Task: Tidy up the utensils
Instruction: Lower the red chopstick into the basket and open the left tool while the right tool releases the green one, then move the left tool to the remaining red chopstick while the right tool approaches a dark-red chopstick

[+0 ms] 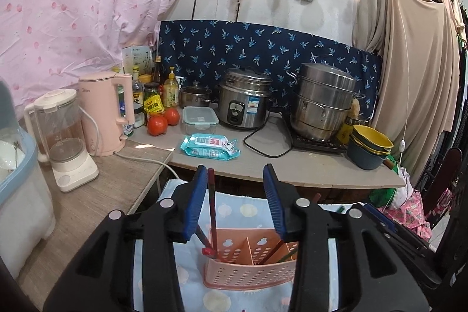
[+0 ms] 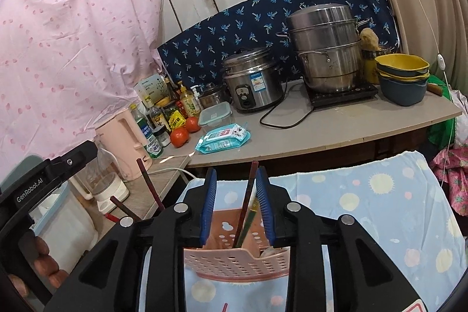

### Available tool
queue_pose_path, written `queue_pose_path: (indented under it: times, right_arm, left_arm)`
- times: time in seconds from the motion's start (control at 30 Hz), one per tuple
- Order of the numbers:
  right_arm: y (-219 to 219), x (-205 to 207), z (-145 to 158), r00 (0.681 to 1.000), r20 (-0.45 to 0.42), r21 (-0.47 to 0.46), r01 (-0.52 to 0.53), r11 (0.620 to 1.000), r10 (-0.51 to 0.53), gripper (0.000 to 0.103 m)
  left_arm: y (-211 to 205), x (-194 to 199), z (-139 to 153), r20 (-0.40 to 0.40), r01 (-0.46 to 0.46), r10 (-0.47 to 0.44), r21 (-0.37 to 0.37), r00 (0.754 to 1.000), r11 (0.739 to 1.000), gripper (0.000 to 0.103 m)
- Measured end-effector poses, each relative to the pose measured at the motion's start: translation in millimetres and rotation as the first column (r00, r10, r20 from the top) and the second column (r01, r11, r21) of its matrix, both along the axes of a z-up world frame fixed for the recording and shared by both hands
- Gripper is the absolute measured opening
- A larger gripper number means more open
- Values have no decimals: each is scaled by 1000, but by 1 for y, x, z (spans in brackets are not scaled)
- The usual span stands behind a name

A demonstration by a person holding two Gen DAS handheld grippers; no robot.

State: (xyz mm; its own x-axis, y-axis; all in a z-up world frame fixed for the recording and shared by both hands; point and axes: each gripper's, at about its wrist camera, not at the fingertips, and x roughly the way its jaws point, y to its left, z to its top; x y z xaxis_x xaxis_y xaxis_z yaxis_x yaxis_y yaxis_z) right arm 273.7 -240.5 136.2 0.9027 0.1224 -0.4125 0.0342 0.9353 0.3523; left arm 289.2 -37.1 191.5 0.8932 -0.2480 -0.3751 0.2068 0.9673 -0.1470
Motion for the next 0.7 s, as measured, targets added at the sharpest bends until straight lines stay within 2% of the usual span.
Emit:
queue_pose_path:
  times: [0.37,0.7]
  right_arm:
    - [-3,-45,-8,1000,-24,14,-7,1000,8,29]
    - [21,-100,-34,996,-86,-44,-40,998,36,29]
  left_arm:
    - [14,-34,-13,-37,-5,6,9,999,1000,38]
    - [21,-82,-48,-111,13,-8,53,994,999,38]
